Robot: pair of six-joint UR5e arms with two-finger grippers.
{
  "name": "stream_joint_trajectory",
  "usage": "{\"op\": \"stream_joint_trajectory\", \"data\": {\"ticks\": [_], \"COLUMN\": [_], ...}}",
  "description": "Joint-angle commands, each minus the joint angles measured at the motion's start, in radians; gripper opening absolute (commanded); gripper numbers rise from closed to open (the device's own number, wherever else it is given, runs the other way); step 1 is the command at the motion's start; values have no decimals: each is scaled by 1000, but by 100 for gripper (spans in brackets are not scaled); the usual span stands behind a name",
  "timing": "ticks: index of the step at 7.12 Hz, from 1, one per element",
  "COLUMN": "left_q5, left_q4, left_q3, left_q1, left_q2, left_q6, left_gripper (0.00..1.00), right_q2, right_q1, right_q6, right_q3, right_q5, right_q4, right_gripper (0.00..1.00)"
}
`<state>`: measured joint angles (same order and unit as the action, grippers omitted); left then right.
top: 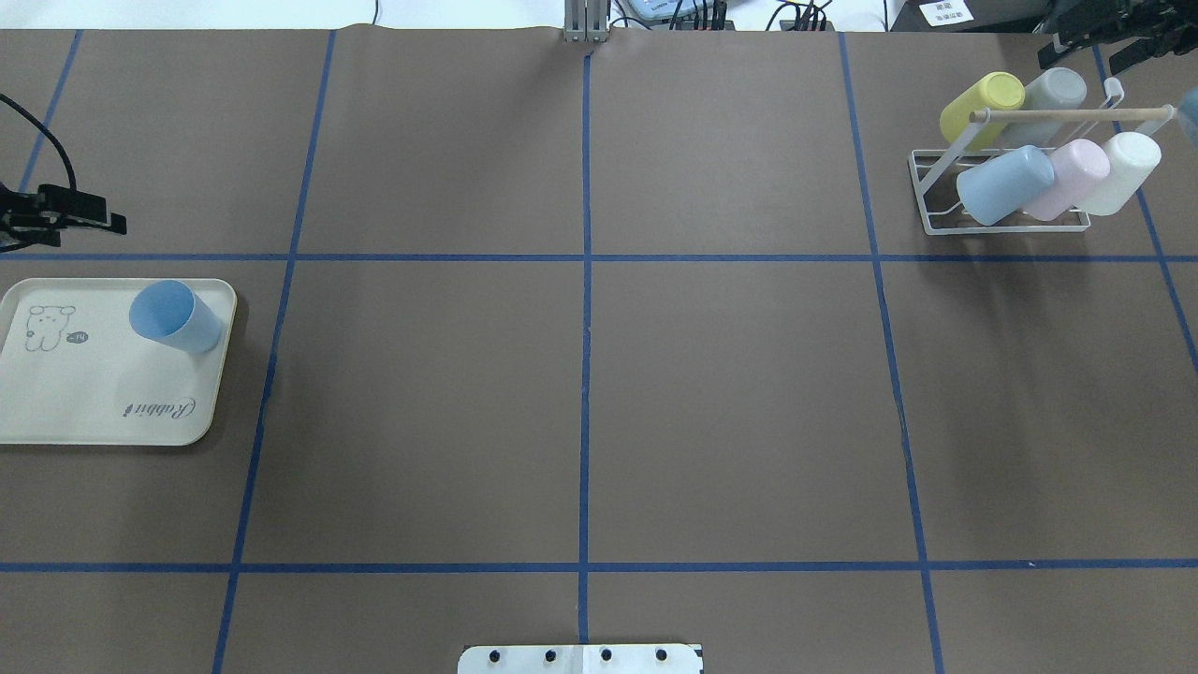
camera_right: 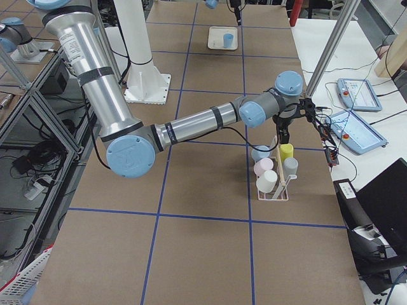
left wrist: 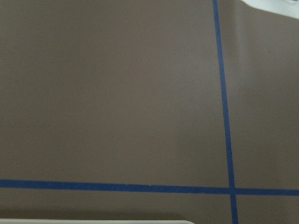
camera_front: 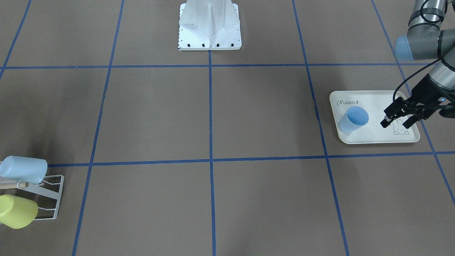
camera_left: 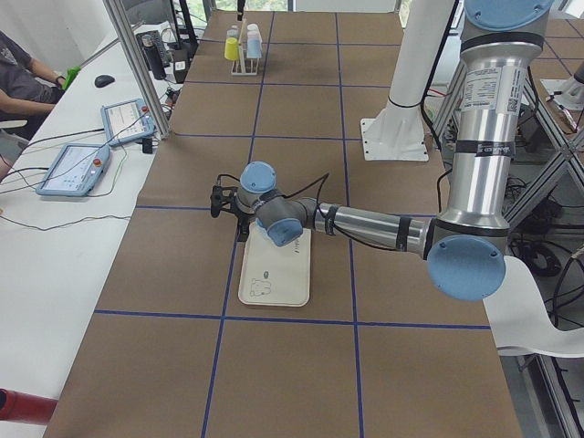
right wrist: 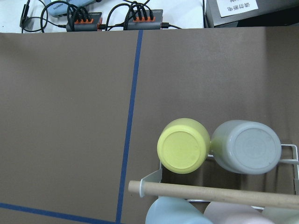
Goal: Transfer IKEA cup to right arm and place on rack
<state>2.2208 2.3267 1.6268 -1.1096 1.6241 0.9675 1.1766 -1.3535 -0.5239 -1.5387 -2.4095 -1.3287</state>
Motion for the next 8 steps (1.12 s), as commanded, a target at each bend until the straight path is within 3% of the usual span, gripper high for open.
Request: {"op": "stream_joint_trajectory", "data": {"ticks": [1,3,5,6,8], "left_q5": [-1,-48,-67,-122,-122], "left_q4": [-84,-177,-433,-453,-455], "left_q3": [40,57,180,194,177], "left_q1": [75,121,117,126,131], "left_q2": [-3,-7,-3,-24,-33], "left_q6": [-1,-47,-210,-236,-247], "left_gripper": [99,98,99,99,100], "right_q2": [41,51,51,51,51], "right_q1": [7,8,11,16,17], "right_q6": [-13,-13,-13,-13,-13], "right_q3": [-50,-55,-55,-55,-55], "right_q5": [0,0,0,1,1], "right_q4": [5,6,6,6,6], "right_gripper": [98,98,98,98,98]}}
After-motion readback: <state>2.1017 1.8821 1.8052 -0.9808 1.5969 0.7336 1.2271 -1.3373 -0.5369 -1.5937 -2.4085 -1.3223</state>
